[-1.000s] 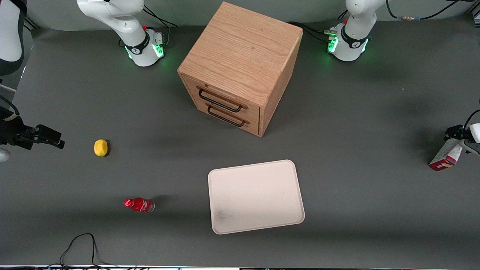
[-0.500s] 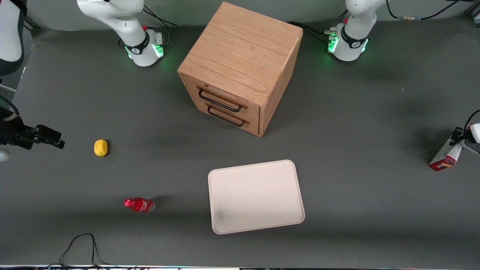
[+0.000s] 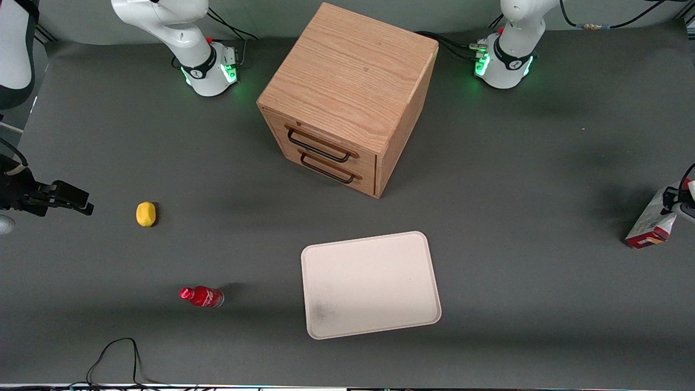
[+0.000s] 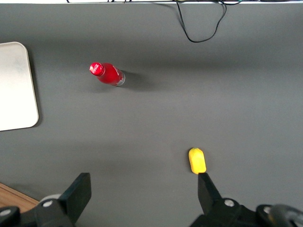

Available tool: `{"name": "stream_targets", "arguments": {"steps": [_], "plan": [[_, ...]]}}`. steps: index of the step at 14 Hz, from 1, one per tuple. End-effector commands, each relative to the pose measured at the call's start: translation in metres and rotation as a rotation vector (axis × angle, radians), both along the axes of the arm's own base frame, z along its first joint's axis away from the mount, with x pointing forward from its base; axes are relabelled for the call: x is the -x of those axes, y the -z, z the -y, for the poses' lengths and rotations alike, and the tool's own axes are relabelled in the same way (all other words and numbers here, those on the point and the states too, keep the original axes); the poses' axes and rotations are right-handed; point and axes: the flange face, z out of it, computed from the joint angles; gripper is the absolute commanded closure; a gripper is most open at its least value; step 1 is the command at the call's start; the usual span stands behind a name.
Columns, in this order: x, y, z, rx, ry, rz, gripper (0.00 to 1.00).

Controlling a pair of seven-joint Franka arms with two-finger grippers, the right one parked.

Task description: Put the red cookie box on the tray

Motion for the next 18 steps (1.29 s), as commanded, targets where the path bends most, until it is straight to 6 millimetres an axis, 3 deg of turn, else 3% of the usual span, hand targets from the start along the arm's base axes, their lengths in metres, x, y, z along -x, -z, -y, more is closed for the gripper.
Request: {"name": "stream_targets", "arguments": {"steps": [1,5,10,13,18], "plan": [[-0.008,-0.062,0.016,0.016,-0.027,-0.011,1.0],[-0.003,-0.126,0.031,0.01,-0.113,-0.015,1.0],[0.002,-0.212,0.066,0.0,-0.374,0.007,1.0],[0.004,-0.266,0.072,-0.003,-0.557,-0.001,1.0],[0.01,-0.322,0.078,0.003,-0.756,-0.012,1.0]]}}
